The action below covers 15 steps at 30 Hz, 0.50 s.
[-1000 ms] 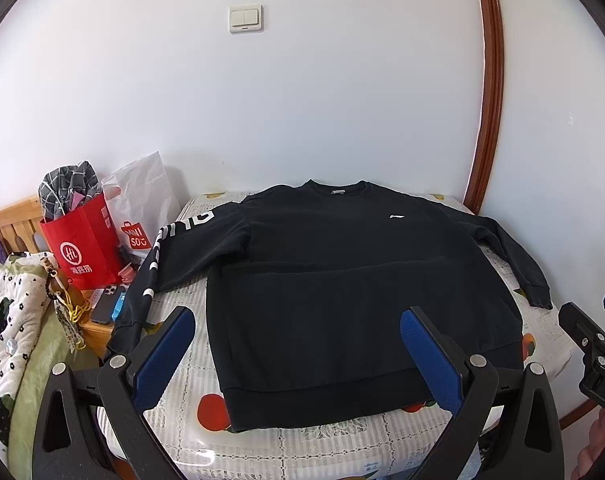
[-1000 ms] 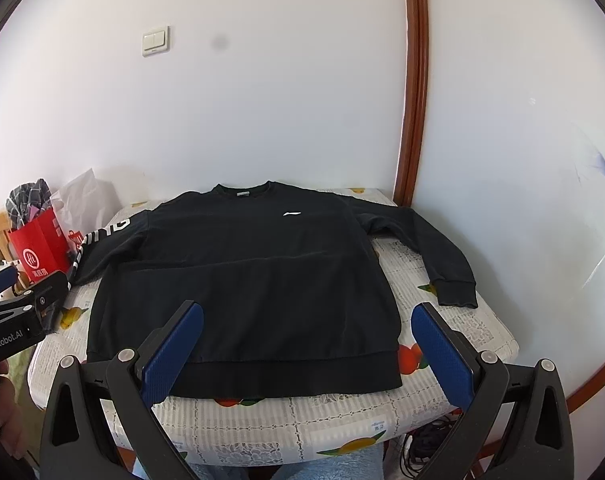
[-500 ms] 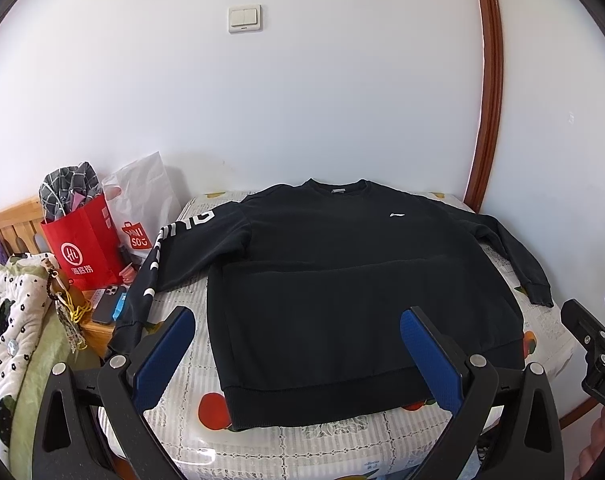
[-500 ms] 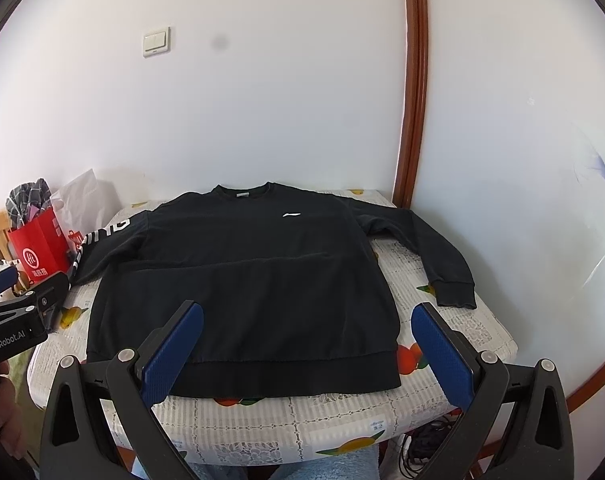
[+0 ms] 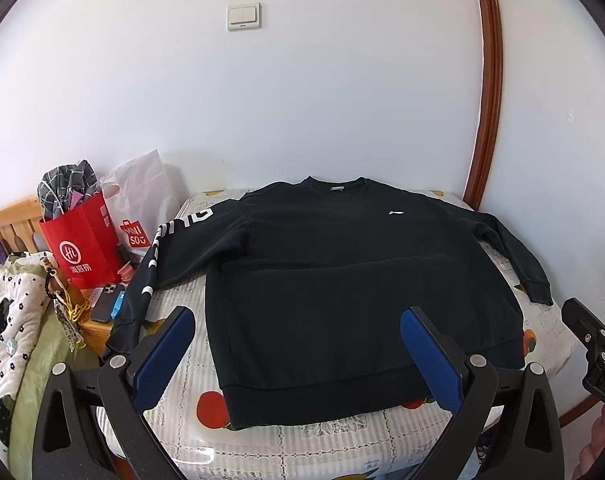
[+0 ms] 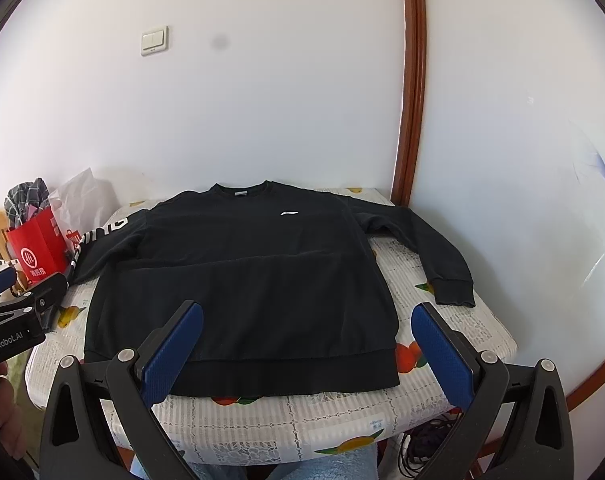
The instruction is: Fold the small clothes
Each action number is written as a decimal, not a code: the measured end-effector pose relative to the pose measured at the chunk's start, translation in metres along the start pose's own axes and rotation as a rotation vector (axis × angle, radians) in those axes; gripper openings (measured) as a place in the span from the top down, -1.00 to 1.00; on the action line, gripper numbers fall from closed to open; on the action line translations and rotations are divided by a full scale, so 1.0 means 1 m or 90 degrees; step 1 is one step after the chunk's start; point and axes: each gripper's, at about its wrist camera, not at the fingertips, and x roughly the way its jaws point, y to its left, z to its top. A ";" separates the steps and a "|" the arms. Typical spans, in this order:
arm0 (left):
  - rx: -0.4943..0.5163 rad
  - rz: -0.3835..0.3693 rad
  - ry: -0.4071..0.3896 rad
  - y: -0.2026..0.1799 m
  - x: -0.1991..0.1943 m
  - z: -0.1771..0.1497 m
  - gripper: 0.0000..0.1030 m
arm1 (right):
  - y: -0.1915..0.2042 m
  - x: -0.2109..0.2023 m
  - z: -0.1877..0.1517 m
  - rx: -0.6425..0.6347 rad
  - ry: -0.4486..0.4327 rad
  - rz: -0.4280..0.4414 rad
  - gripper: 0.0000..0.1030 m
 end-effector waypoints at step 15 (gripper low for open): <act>0.001 -0.034 0.014 0.007 0.025 0.005 -0.99 | 0.001 0.017 0.007 0.004 0.009 -0.005 -0.99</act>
